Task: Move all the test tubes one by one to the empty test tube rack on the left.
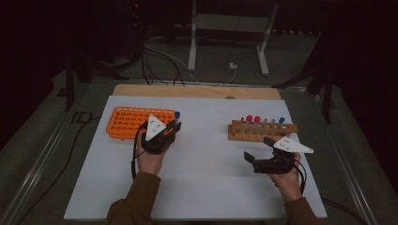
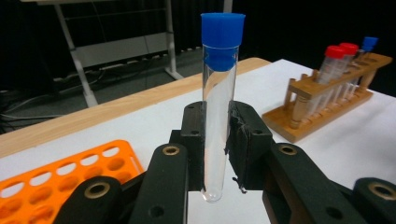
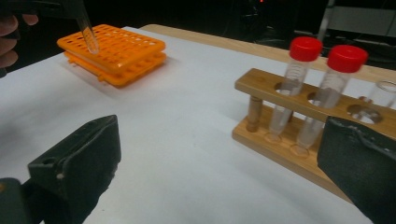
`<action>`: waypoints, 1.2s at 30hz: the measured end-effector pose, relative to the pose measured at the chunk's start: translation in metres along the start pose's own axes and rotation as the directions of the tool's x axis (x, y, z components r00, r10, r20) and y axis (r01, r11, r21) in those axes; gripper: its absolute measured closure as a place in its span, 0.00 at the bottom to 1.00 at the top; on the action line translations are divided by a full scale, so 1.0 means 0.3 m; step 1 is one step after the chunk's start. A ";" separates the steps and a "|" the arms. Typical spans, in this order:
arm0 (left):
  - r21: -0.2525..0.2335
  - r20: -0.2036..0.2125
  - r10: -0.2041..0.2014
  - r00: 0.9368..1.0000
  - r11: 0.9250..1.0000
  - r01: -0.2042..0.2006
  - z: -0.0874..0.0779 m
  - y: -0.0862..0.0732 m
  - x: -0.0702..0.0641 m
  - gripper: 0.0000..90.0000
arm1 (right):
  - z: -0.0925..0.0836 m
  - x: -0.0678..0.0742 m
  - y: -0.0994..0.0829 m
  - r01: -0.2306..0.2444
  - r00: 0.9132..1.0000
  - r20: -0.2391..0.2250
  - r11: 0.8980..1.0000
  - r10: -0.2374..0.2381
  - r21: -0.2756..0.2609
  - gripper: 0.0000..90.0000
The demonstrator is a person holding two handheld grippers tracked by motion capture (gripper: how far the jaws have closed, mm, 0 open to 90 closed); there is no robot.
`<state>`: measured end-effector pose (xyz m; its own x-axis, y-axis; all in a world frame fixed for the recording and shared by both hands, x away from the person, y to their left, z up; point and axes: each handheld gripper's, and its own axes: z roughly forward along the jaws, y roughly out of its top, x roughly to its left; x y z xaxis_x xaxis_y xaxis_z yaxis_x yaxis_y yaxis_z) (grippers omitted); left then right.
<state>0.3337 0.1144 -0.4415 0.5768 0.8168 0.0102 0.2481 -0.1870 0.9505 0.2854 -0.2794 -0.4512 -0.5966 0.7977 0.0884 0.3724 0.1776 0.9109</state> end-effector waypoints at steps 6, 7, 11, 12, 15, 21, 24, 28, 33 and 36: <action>0.007 -0.041 -0.016 0.999 1.000 0.017 0.017 -0.017 0.037 0.85 | -0.007 -0.010 -0.009 -0.006 1.000 0.010 1.000 0.006 -0.005 0.00; 0.009 -0.049 -0.020 0.999 1.000 0.020 0.021 -0.020 0.043 0.85 | -0.009 -0.013 -0.010 -0.008 1.000 0.012 1.000 0.008 -0.004 0.00; 0.022 -0.078 -0.027 0.997 0.999 0.029 0.035 -0.034 0.065 0.85 | -0.014 -0.019 -0.015 -0.016 1.000 0.015 1.000 0.017 -0.009 0.00; 0.027 -0.086 -0.028 0.996 0.999 0.031 0.040 -0.038 0.071 0.85 | -0.015 -0.020 -0.015 -0.019 1.000 0.014 1.000 0.019 -0.011 0.00; 0.046 -0.107 -0.035 0.994 0.998 0.040 0.056 -0.053 0.087 0.85 | -0.018 -0.021 -0.015 -0.021 1.000 0.011 1.000 0.021 -0.013 0.00; 0.083 -0.142 -0.049 0.989 0.995 0.061 0.079 -0.086 0.114 0.85 | -0.018 -0.021 -0.017 -0.024 1.000 0.009 1.000 0.024 -0.013 0.00; 0.098 -0.145 -0.060 0.988 0.992 0.075 0.085 -0.104 0.124 0.85 | -0.017 -0.022 -0.018 -0.023 1.000 0.008 1.000 0.024 -0.014 0.00; 0.148 -0.138 -0.043 0.989 0.987 0.064 0.095 -0.129 0.121 0.85 | -0.016 -0.020 -0.019 -0.021 1.000 0.009 1.000 0.021 -0.010 0.00; 0.180 -0.131 -0.042 0.991 0.982 0.065 0.102 -0.154 0.123 0.85 | -0.015 -0.017 -0.020 -0.019 1.000 0.003 1.000 0.019 -0.007 0.00; 0.192 -0.129 -0.032 0.991 0.980 0.057 0.104 -0.156 0.120 0.85 | -0.014 -0.017 -0.020 -0.020 1.000 0.002 1.000 0.020 -0.005 0.00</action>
<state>0.3672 0.1356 -0.4951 0.4628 0.8863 0.0194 0.4254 -0.2413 0.8722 0.2832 -0.2870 -0.4554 -0.5877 0.8022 0.1053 0.3802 0.1589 0.9112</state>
